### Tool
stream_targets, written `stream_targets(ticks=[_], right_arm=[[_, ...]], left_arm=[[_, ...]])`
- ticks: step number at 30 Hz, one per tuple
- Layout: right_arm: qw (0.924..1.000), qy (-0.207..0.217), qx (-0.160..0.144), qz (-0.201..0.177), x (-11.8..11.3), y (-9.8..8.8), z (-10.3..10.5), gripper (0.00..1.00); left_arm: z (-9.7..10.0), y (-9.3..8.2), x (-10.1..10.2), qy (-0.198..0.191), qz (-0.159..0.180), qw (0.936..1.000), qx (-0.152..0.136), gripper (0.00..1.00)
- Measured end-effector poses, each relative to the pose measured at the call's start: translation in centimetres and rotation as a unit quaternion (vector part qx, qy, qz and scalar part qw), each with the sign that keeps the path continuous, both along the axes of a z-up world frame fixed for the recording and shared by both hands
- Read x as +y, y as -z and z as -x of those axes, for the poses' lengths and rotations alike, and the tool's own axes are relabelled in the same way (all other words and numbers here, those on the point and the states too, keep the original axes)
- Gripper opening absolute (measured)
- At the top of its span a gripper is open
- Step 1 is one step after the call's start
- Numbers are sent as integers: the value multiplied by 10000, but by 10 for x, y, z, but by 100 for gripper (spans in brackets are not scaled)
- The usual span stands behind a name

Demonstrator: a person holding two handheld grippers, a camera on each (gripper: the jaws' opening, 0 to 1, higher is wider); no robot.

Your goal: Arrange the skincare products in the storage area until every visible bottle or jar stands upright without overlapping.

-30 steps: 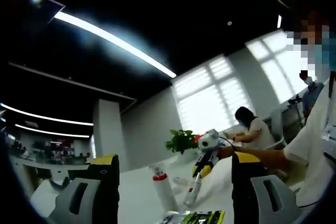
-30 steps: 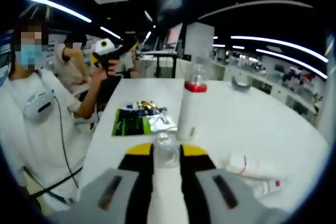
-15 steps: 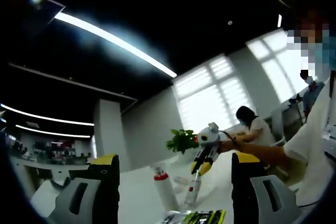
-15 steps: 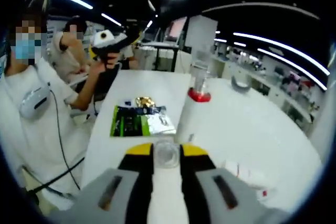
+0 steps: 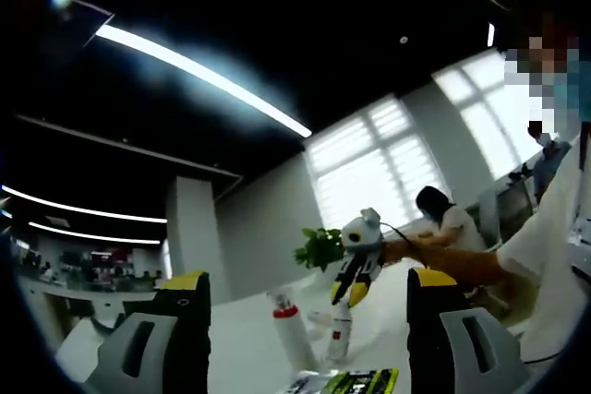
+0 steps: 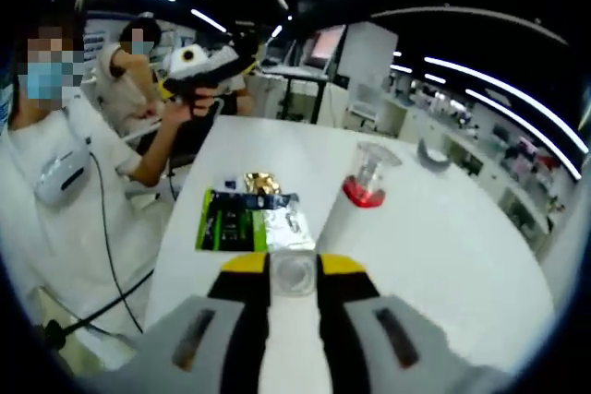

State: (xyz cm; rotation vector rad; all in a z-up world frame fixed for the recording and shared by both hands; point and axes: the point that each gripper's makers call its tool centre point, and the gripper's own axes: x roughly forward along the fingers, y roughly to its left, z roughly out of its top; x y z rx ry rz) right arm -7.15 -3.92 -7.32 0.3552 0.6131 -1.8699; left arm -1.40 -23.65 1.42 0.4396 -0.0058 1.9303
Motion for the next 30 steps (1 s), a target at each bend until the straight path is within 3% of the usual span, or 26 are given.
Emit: stream_targets(ticks=[14,30], right_arm=[[9963,-60,55,-855,-24,-3,11,18],[9869,-243,-233,-1576,-41,-3,19,18]], left_arm=[[1,0,-2,-34,-8,10000,10,89],[3,0,-4,-25,-31,10000,10,89]])
